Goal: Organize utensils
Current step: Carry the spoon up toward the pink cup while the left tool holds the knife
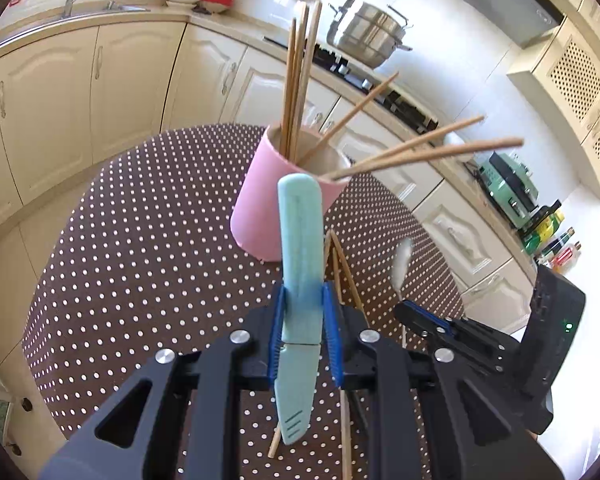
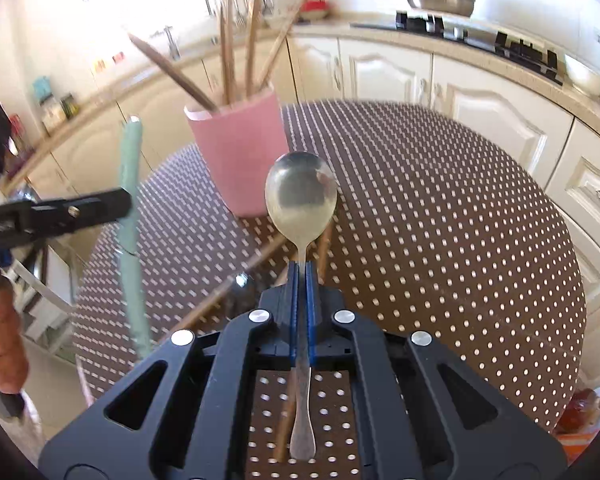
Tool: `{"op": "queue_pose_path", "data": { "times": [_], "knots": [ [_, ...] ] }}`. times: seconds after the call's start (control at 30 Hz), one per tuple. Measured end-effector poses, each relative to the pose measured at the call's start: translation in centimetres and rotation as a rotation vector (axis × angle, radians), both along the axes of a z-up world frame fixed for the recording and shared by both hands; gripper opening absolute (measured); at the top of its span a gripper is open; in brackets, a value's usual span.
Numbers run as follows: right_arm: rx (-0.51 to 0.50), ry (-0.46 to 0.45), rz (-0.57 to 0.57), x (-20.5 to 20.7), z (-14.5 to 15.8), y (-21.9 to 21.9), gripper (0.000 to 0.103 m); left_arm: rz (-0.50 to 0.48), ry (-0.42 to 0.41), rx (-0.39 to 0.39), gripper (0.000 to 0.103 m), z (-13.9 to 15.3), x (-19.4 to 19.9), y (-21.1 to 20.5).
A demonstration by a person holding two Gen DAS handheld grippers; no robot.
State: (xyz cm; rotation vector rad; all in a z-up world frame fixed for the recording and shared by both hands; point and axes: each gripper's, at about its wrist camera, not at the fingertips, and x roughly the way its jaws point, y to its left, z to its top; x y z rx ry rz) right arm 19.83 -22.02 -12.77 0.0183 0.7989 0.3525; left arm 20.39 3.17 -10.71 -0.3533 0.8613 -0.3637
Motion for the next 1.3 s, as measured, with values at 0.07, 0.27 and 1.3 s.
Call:
{"op": "queue_pose_path", "data": {
  "times": [0.07, 0.27, 1.3],
  "knots": [
    [0.029, -0.039, 0.004, -0.5, 1.2, -0.1, 0.003, 0.006, -0.019, -0.008, 0.019, 0.6, -0.2, 0.2],
    [0.099, -0.110, 0.007, -0.3, 3.9, -0.1, 0.003, 0.016, -0.083, -0.016, 0.018, 2.7, -0.4, 0.9],
    [0.171, -0.336, 0.050, 4.9, 9.6, 2.4, 0.004, -0.031, -0.080, -0.005, 0.053, 2.6, 4.4, 0.1]
  ]
}}
